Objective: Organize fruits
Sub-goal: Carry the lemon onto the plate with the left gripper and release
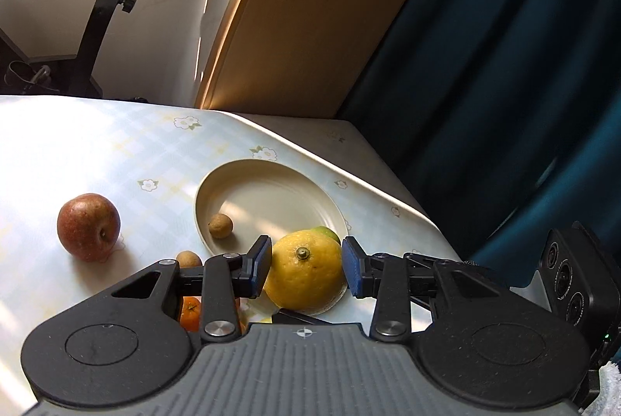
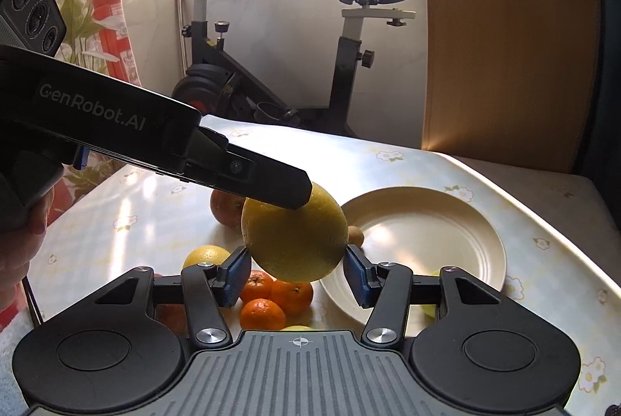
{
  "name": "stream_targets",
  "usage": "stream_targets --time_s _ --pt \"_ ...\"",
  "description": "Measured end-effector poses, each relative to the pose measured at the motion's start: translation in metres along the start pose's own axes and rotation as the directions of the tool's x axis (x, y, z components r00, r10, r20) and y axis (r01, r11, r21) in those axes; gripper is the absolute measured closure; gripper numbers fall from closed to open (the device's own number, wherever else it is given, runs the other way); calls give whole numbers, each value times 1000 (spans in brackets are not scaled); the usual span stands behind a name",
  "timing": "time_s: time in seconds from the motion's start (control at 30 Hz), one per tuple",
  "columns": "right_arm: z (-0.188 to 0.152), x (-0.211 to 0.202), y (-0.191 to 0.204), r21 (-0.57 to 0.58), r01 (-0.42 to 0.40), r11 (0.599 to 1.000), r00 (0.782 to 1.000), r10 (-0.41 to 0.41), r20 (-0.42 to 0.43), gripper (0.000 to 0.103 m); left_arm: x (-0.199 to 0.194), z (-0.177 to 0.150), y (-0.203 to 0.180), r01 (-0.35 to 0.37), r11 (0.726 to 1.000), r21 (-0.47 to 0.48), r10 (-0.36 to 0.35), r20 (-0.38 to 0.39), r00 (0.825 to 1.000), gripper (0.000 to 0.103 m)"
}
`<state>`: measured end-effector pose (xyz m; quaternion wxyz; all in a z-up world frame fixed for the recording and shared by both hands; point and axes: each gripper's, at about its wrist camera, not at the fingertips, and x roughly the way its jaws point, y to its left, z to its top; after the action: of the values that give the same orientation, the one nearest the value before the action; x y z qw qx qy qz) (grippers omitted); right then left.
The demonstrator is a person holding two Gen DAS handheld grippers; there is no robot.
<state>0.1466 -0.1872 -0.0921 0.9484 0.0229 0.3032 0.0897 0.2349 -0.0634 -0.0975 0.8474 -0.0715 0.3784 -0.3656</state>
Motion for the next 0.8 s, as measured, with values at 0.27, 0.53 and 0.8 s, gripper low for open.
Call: stream_targets --time_s 0.27,0.53,0.8 --pt "19 49 -39 9 16 1000 998 -15 -62 54 54 31 17 14 1000 -24 -15 -52 999 61" --pt "29 107 -60 26 13 1000 992 -9 -125 54 102 56 47 -21 997 -80 11 -122 992 61" --pt "32 145 -73 59 37 998 985 -27 -170 54 135 64 62 -51 995 -91 37 -152 988 61"
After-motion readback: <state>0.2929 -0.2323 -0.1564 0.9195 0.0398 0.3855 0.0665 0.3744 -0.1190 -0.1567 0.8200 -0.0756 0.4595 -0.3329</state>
